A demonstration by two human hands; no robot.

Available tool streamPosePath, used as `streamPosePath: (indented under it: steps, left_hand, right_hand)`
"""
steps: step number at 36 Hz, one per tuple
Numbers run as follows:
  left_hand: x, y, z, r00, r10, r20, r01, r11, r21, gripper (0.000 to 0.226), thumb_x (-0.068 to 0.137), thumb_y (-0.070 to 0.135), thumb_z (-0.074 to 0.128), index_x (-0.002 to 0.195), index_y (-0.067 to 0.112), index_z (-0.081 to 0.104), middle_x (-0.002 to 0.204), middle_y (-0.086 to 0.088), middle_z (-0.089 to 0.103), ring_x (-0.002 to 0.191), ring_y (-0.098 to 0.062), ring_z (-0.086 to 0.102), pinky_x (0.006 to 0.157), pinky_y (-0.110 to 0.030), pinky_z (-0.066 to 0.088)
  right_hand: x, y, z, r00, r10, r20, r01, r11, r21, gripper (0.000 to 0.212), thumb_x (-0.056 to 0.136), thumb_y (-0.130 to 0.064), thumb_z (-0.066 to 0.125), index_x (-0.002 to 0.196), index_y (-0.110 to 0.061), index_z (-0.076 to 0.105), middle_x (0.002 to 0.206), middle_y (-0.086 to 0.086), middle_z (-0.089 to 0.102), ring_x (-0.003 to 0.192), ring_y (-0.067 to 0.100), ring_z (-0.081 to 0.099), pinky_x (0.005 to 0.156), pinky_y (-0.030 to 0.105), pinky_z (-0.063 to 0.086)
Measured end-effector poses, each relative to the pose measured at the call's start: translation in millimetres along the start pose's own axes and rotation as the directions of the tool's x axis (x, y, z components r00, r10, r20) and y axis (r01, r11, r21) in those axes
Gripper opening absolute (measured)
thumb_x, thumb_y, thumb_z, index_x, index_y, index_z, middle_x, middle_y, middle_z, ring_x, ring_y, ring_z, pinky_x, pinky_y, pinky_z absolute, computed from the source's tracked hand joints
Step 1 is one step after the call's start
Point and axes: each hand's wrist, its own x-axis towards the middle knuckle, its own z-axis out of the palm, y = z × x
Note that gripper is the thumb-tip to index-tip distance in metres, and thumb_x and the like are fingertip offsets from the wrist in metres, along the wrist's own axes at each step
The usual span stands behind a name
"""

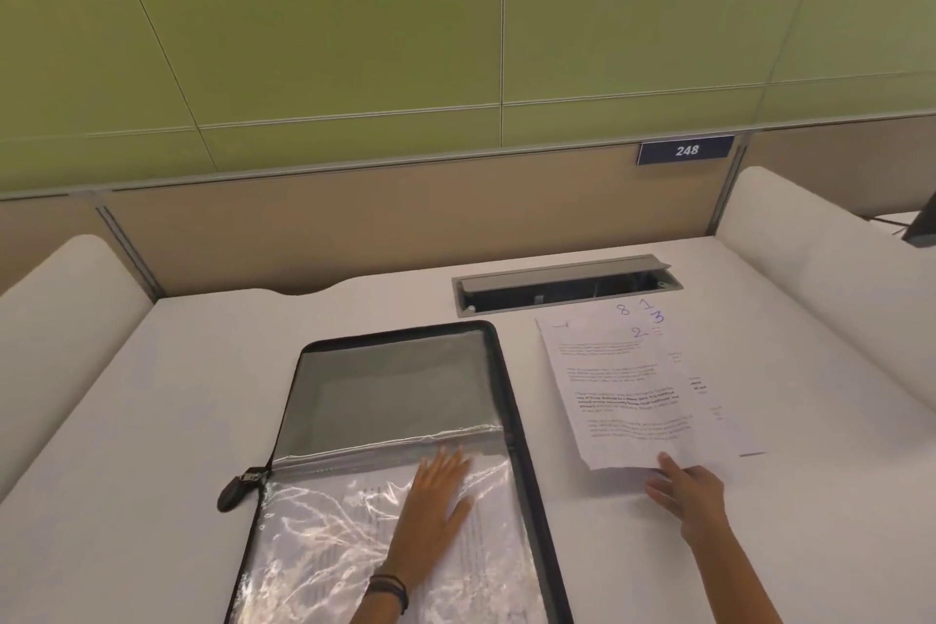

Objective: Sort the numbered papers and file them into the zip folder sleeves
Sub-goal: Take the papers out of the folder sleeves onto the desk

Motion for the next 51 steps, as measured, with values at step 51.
streamPosePath:
  steps: [51]
  left_hand:
    - [1.0,-6.4,-9.6,0.985,0.023,0.172,0.001,0.991,-0.133,0.093,0.066,0.090,0.030,0.143,0.041,0.013,0.153,0.014,-0.005,0.141,-0.004,-0.016,0.113,-0.025,-0.016]
  right_hand:
    - [-73.7,54.3,70.3,0.731,0.362,0.579,0.402,0.458,-0.793,0.043,0.085,-0.017,0.067,0.116,-0.018,0.037,0.082,0.003,0.065,0.054,0.011,0.063,0.058,0.022,0.056]
